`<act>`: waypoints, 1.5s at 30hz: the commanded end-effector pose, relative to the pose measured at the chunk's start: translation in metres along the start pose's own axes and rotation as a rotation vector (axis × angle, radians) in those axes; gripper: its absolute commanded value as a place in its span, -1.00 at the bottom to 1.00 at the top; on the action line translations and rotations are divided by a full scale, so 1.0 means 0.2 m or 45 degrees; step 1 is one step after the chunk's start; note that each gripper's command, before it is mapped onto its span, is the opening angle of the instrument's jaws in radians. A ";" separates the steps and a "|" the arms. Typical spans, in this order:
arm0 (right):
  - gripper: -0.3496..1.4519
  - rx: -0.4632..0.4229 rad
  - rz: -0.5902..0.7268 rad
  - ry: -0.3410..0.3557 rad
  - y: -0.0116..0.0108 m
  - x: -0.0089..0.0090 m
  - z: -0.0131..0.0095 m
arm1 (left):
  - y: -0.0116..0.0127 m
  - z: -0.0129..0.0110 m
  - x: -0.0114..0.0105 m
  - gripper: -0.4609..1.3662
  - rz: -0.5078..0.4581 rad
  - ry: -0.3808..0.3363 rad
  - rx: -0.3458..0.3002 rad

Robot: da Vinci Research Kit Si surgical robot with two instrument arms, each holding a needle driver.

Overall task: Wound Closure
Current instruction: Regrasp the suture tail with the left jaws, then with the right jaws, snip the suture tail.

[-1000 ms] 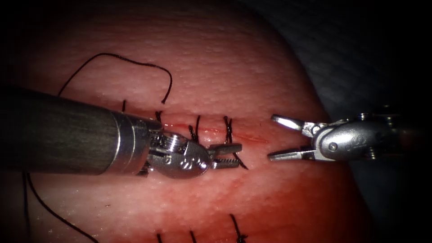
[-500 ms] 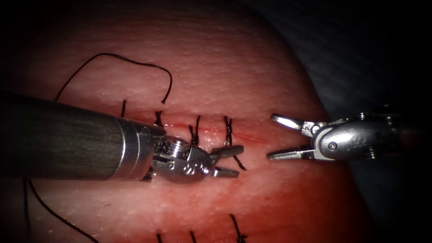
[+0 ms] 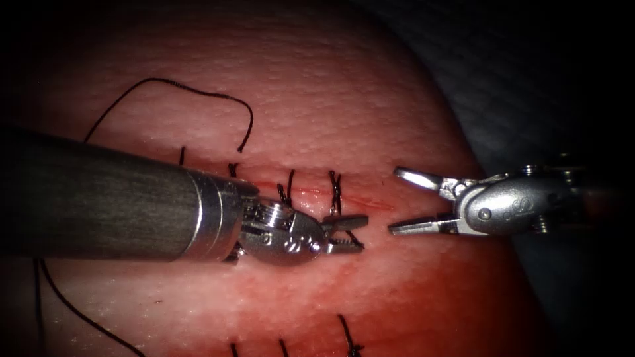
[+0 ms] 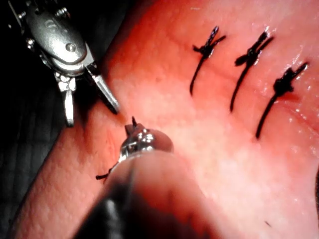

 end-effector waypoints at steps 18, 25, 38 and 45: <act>0.66 0.046 -0.051 0.050 -0.015 -0.011 0.027 | -0.006 -0.008 0.000 -0.88 0.040 0.070 0.008; 0.67 0.046 -0.061 0.084 -0.019 -0.012 0.039 | -0.004 -0.012 0.004 -0.88 0.060 0.075 0.003; 0.66 -0.001 -0.060 0.174 -0.020 -0.013 0.048 | -0.003 -0.010 0.007 -0.88 0.069 0.078 0.006; 0.66 -0.004 -0.060 0.176 -0.023 -0.011 0.053 | -0.003 -0.010 0.007 -0.88 0.070 0.079 0.005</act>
